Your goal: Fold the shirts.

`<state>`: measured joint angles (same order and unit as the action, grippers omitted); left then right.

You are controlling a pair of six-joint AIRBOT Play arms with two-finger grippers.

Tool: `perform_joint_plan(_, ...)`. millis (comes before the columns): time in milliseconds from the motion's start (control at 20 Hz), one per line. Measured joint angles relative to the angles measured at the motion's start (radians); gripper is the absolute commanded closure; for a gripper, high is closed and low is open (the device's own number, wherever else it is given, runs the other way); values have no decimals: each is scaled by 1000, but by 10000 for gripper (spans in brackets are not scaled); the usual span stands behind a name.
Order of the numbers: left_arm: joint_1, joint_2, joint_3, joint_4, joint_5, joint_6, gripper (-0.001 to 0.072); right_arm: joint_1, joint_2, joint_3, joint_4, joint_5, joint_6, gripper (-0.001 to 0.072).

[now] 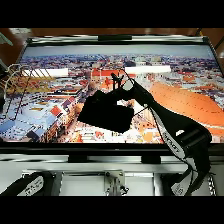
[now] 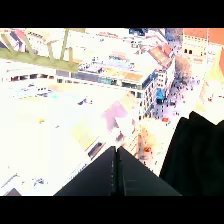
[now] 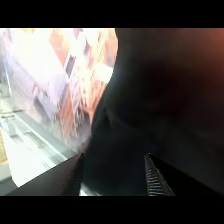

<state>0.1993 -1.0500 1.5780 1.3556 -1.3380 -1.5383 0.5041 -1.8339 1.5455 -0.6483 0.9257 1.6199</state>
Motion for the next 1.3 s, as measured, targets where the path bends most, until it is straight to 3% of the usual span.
perform_joint_plan(200, 4, 5, -1, -9, -6, 0, 674, -71, 34, 5, -58, 122, -30, 51)
perform_joint_plan(450, 5, 7, -1, -13, -8, 0, 674, -256, 126, -19, -323, 406, -24, 51)
perform_joint_plan(600, 5, 7, -2, -13, -9, 0, 674, -340, 183, -148, -403, 475, -16, 51)
perform_joint_plan(850, 5, 7, -33, -14, -8, 4, 674, -372, 222, -389, -255, 296, -56, 43)
perform_joint_plan(1100, 5, 6, -61, -17, 0, 8, 674, -310, 193, -469, -93, 163, -148, 45)
perform_joint_plan(1150, 5, 7, -64, -17, 4, 8, 674, -293, 187, -475, -72, 148, -164, 120)
perform_joint_plan(1250, 5, 7, -66, -17, 13, 12, 674, -265, 179, -483, -57, 102, -190, 645)
perform_joint_plan(1300, 5, 7, -67, -17, 13, 16, 674, -262, 177, -484, -36, 91, -203, 642)
